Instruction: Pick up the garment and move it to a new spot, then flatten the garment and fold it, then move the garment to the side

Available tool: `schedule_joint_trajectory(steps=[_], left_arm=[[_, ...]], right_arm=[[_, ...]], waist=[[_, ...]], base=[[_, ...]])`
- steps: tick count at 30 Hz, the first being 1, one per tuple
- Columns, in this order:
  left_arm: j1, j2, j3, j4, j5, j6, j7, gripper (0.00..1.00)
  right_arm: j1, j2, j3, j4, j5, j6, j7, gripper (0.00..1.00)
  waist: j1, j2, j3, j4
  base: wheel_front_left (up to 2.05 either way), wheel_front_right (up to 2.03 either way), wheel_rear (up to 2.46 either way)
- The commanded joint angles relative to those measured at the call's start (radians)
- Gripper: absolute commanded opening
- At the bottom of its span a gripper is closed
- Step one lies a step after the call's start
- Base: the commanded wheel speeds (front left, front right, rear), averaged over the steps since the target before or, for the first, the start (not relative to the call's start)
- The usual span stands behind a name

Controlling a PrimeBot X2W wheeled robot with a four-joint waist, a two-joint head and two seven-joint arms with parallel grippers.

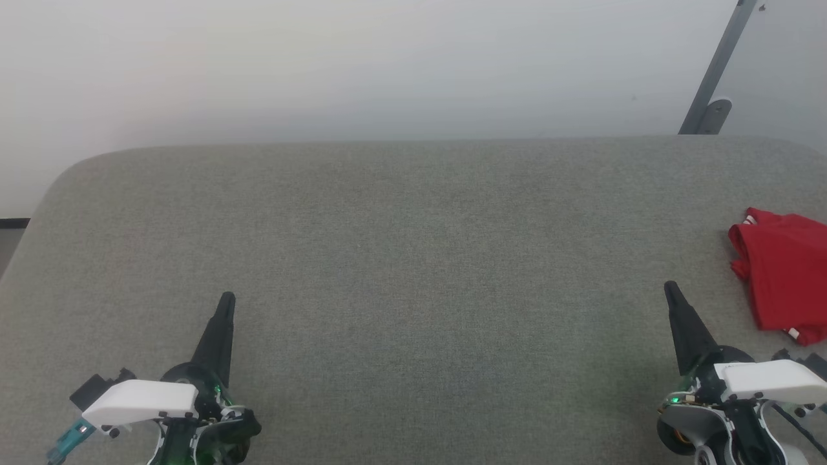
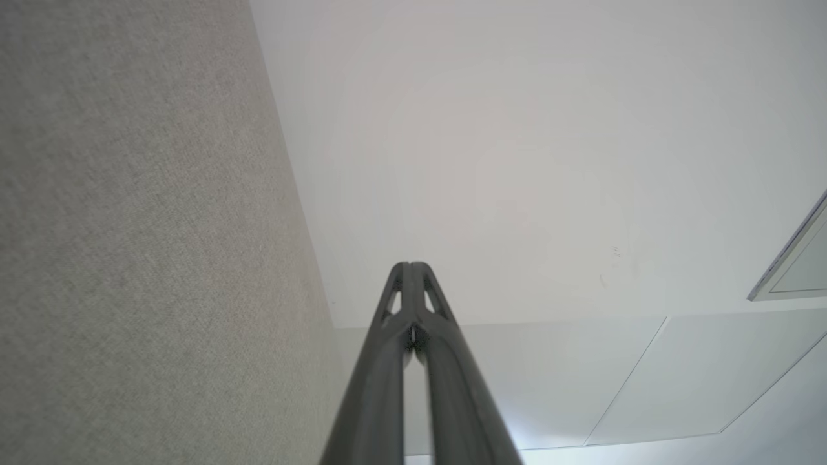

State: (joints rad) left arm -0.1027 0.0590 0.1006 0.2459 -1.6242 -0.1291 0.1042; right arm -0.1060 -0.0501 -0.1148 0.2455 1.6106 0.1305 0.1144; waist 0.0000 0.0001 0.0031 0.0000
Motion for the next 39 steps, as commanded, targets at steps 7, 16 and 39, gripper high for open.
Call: schedule_joint_trajectory(steps=[7,16,39], left_arm=[[-0.012,-0.001,0.004,0.000,0.004,-0.003,0.005,0.00],[-0.012,-0.002,0.006,0.000,0.005,-0.003,0.006,0.00],[-0.012,-0.004,0.009,0.000,0.007,-0.003,0.008,0.00]], right_arm=[[-0.006,0.003,0.000,0.000,0.004,0.000,0.002,0.00],[-0.006,0.003,0.000,0.000,0.004,0.001,0.002,0.00],[-0.006,0.003,0.001,0.000,0.004,0.000,0.002,0.00]], waist=[[0.0000,-0.0001,0.000,0.000],[0.0000,-0.0001,0.000,0.000],[0.0000,-0.0001,0.000,0.000]], base=[[0.00,0.00,0.00],[0.00,0.00,0.00],[0.00,0.00,0.00]])
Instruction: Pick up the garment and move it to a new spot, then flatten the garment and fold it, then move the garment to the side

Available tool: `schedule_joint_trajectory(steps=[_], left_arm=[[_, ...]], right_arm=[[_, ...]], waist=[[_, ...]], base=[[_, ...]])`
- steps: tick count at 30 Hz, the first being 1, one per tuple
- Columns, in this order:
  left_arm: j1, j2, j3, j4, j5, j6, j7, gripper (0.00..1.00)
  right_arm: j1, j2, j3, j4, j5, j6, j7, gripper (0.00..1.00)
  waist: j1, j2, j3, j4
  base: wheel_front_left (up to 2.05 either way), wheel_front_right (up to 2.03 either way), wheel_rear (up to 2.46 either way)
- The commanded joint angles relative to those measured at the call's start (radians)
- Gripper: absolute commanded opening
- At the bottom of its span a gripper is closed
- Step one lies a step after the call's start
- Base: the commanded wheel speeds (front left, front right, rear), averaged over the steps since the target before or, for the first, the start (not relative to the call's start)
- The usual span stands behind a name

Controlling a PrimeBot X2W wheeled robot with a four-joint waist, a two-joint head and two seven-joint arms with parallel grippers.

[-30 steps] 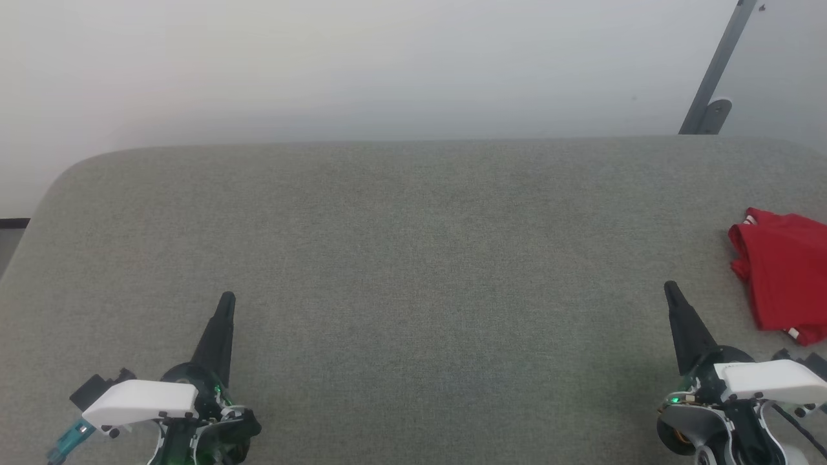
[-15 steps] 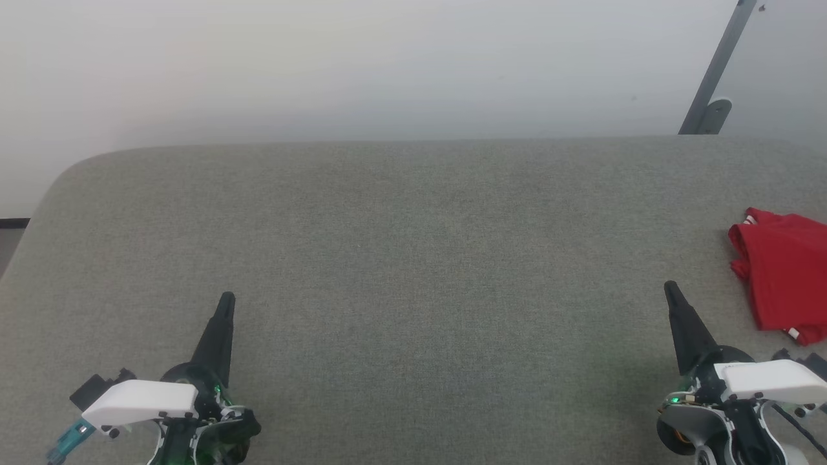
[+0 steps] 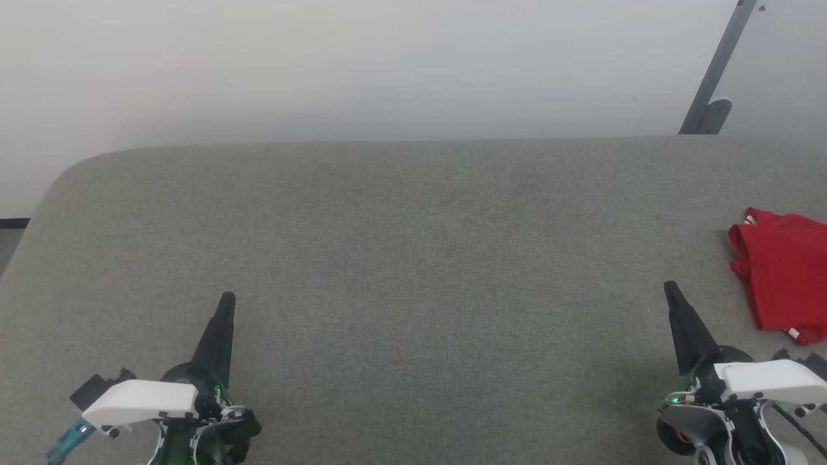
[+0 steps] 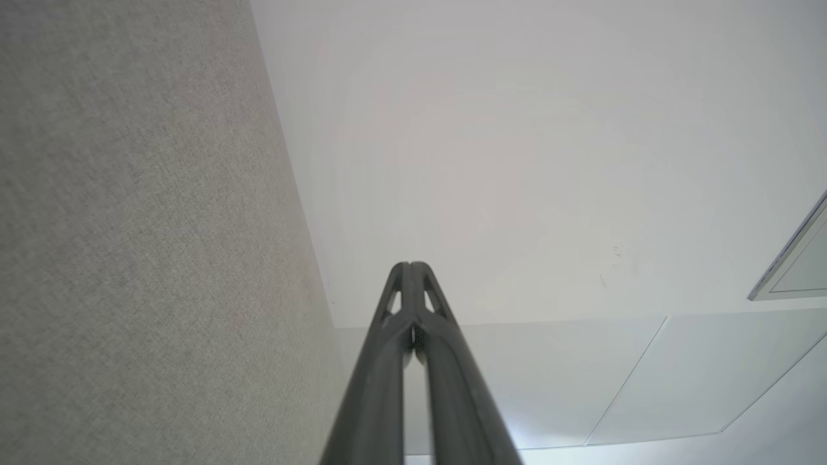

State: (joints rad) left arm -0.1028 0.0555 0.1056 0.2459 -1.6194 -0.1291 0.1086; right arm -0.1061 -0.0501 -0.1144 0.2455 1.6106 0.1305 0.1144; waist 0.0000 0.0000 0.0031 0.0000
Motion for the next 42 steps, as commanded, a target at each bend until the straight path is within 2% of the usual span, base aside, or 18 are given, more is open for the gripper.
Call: schedule_joint_trajectory(steps=[1,42], left_arm=[[-0.012,-0.001,0.004,0.000,0.002,-0.003,0.003,0.00],[-0.013,-0.003,0.007,0.000,0.005,-0.003,0.005,0.00]], right_arm=[[-0.006,0.003,0.000,0.000,0.004,0.000,0.002,0.00],[-0.006,0.003,0.000,0.000,0.004,0.000,0.002,0.00]], waist=[[0.0000,0.0000,0.000,0.000],[0.0000,0.0000,0.000,0.000]], base=[[0.00,0.00,0.00],[0.00,0.00,0.00]])
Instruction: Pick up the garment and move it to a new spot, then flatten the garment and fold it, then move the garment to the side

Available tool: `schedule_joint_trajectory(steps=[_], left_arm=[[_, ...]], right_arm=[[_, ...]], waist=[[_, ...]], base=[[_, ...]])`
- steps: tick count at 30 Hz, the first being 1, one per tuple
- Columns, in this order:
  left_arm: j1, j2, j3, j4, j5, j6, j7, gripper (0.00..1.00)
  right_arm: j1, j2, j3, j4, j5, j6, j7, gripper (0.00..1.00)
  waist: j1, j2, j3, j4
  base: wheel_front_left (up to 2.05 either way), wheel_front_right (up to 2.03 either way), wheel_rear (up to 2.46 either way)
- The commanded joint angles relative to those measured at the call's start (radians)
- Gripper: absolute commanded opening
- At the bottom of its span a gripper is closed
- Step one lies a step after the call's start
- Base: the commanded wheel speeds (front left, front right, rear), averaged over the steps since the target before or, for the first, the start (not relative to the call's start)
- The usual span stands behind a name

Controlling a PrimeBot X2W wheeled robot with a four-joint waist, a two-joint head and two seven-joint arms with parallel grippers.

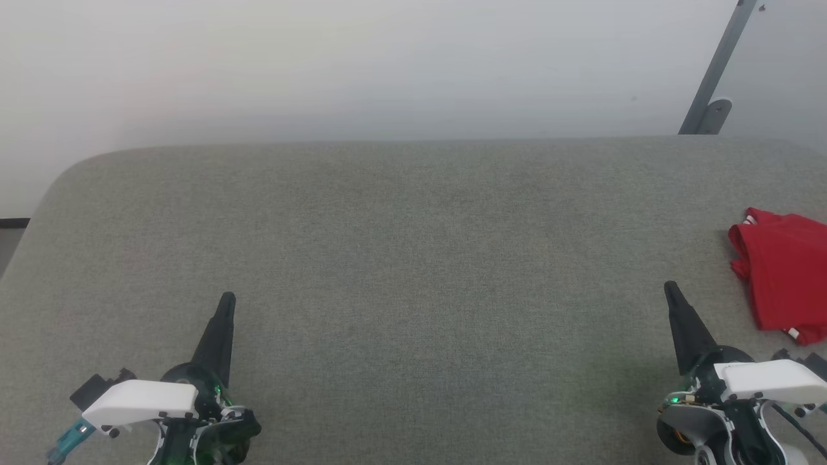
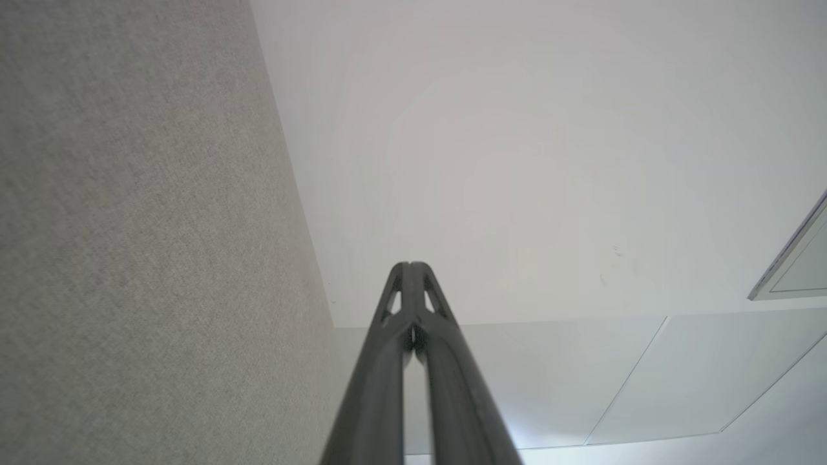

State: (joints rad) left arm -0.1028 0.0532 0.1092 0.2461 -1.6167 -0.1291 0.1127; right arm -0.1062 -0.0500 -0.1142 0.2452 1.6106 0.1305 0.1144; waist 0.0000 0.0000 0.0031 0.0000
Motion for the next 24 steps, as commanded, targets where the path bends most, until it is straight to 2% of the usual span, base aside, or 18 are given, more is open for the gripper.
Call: schedule_joint_trajectory(steps=[1,24], left_arm=[[-0.013,-0.001,0.004,0.000,0.003,-0.003,0.001,0.00],[-0.013,-0.002,0.005,0.000,0.004,-0.003,0.003,0.00]], right_arm=[[-0.006,0.002,0.000,0.000,0.004,0.000,0.002,0.00],[-0.006,0.002,0.000,0.000,0.004,0.000,0.002,0.00]], waist=[[0.0000,0.0000,0.000,0.000],[0.0000,0.0000,0.000,0.000]], base=[[0.00,0.00,0.00],[0.00,0.00,0.00]])
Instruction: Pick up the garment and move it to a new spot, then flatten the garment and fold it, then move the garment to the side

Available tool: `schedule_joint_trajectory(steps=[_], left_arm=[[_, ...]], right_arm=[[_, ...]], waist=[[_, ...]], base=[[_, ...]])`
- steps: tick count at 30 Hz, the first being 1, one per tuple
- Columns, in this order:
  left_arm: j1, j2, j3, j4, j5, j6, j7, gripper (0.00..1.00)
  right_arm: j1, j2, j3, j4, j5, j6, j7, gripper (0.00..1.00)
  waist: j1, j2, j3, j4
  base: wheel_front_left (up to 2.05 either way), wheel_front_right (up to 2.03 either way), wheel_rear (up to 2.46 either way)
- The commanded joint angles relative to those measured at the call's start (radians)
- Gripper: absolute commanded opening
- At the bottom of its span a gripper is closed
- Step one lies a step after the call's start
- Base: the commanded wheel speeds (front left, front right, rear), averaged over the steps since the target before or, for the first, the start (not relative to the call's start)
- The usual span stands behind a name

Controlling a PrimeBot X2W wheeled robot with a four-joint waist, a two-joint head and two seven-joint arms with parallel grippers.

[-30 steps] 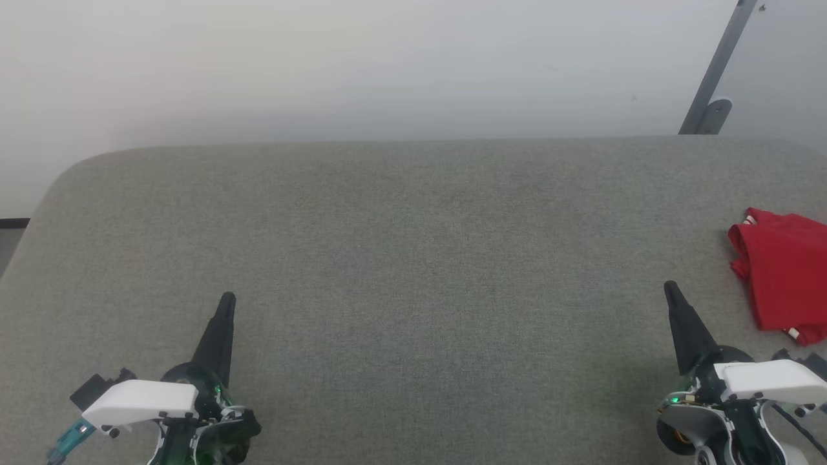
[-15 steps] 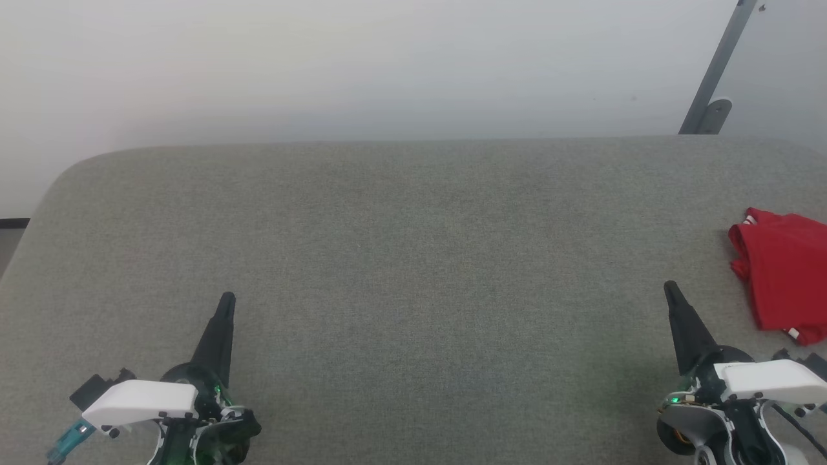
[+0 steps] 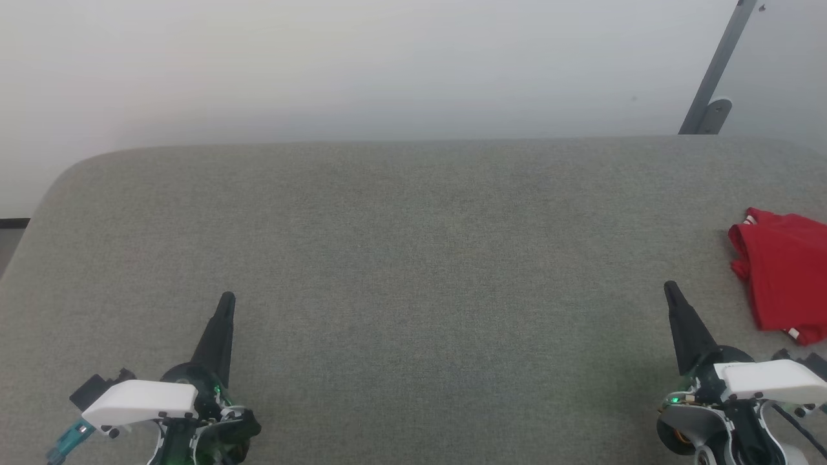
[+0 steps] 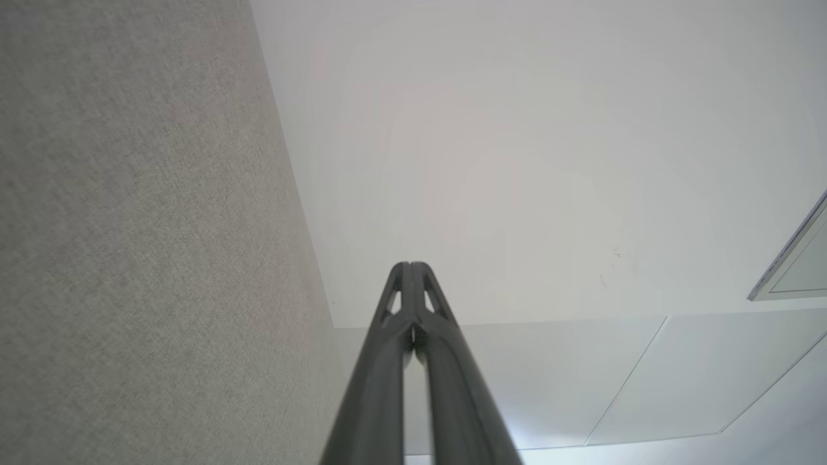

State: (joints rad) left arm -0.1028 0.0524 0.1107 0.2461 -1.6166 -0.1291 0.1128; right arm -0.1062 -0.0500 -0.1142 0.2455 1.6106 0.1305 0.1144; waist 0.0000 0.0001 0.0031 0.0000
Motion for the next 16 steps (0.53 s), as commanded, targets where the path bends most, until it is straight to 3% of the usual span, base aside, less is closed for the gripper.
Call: schedule_joint_trajectory(steps=[1,16], left_arm=[[-0.013,-0.001,0.003,0.000,0.004,-0.003,0.003,0.00],[-0.013,-0.002,0.004,0.000,0.005,-0.003,0.003,0.00]], right_arm=[[-0.006,0.002,0.000,0.000,0.004,0.000,0.002,0.00],[-0.006,0.002,0.000,0.000,0.004,0.000,0.002,0.00]], waist=[[0.0000,-0.0001,0.000,0.000],[0.0000,-0.0001,0.000,0.000]], base=[[0.00,0.00,0.00],[0.00,0.00,0.00]])
